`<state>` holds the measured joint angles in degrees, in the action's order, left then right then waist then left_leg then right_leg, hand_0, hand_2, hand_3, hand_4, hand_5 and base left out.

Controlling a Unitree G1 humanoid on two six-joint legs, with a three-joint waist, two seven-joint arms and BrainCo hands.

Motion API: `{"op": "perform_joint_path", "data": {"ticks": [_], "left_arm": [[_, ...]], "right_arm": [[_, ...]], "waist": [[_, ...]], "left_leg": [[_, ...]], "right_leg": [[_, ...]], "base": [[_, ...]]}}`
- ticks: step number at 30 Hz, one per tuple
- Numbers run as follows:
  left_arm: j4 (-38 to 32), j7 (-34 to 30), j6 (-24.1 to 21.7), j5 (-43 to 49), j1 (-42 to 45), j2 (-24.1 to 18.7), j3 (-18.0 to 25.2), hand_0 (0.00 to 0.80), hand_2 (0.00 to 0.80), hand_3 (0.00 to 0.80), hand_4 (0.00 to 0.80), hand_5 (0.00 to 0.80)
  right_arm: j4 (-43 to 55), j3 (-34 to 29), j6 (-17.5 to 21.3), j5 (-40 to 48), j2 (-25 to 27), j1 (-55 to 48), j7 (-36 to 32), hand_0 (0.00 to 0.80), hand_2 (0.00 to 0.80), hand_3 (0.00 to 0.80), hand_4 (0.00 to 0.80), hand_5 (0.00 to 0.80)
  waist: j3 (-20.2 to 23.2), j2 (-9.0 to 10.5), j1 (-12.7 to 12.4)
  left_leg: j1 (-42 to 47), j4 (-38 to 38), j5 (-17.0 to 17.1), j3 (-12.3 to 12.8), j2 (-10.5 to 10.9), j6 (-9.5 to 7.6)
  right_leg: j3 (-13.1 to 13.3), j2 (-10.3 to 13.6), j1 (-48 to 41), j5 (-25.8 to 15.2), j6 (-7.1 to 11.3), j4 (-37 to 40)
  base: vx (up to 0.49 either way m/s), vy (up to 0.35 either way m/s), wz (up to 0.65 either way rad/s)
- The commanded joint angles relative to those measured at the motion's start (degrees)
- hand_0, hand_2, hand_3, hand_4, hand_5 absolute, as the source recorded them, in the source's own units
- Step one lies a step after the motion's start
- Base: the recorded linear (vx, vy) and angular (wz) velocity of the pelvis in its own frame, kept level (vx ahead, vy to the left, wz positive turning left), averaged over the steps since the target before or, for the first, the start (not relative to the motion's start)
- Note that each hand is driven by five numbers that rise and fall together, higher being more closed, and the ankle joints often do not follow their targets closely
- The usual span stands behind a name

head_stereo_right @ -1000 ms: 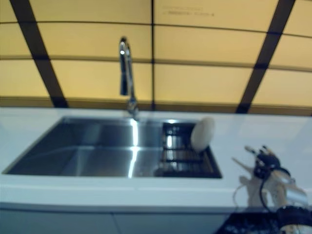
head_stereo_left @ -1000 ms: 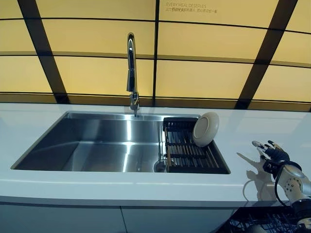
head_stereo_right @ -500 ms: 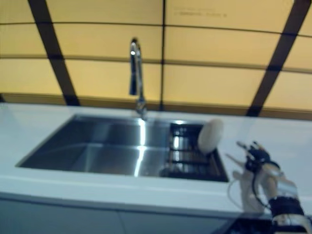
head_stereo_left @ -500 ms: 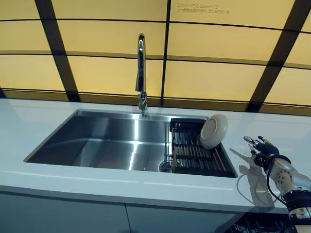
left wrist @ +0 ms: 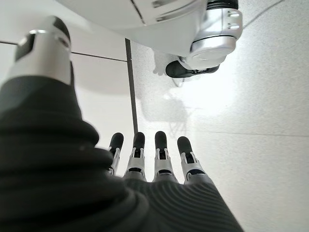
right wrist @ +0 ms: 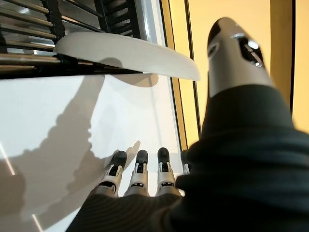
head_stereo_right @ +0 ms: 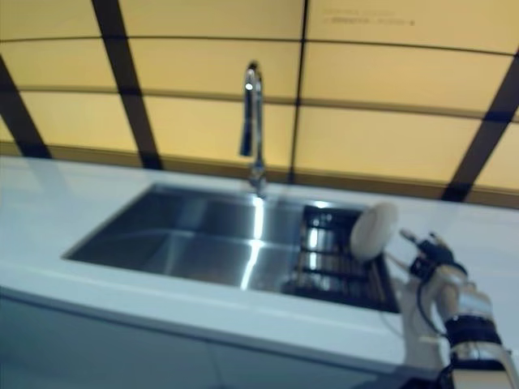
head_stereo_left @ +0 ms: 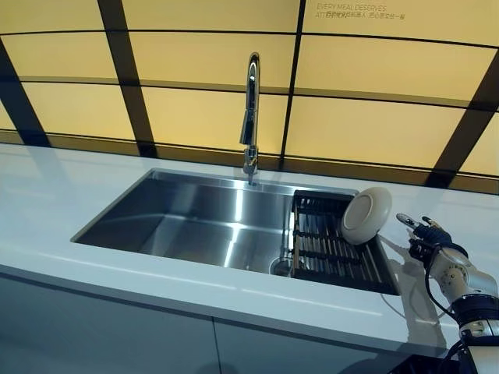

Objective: Take plates into dishwasher

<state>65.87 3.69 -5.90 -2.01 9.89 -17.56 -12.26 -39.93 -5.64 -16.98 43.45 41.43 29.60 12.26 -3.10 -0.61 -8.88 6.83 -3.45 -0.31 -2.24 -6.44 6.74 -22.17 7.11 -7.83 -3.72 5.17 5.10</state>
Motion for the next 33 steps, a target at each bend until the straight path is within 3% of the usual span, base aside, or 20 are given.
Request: {"op": "perform_joint_path", "data": {"ticks": [1,24,33], "left_arm": [[0.98,0.01,-1.56,-2.26,-2.96,-3.04,-2.15,0.000,0.000,0.000,0.000,0.000],[-0.27,-0.34,-3.27,-3.20,-1.15,-2.55,-3.62,0.000,0.000,0.000,0.000,0.000],[-0.02,-0.13,-4.23,-3.19,-0.11,-2.34,-4.20,0.000,0.000,0.000,0.000,0.000]], "right_arm": [[-2.58,3.35,2.67,0.10,1.04,7.58,0.93,0.000,0.000,0.000,0.000,0.000],[-9.10,5.57,3.84,-1.43,3.25,13.87,0.61,0.000,0.000,0.000,0.000,0.000],[-11.72,6.26,4.37,-1.40,4.22,16.49,-0.34,0.000,0.000,0.000,0.000,0.000]], "waist": [[-0.82,0.32,-2.70],[-3.52,-3.22,-4.91],[-4.40,-3.84,-5.25]], "left_leg": [[-3.63,-0.47,5.53,0.37,-1.72,0.88],[-6.35,1.05,8.09,-2.97,-2.36,2.42],[-6.97,1.35,8.76,-2.99,-3.05,2.88]], "right_leg": [[0.70,-0.84,-1.91,4.98,-2.62,-4.34],[-1.74,0.07,-0.95,6.35,-3.46,-7.76],[-1.77,-0.07,-0.63,6.31,-3.49,-7.98]], "base": [[0.023,-0.011,0.19],[0.009,0.001,0.10],[0.003,-0.013,0.05]]}}
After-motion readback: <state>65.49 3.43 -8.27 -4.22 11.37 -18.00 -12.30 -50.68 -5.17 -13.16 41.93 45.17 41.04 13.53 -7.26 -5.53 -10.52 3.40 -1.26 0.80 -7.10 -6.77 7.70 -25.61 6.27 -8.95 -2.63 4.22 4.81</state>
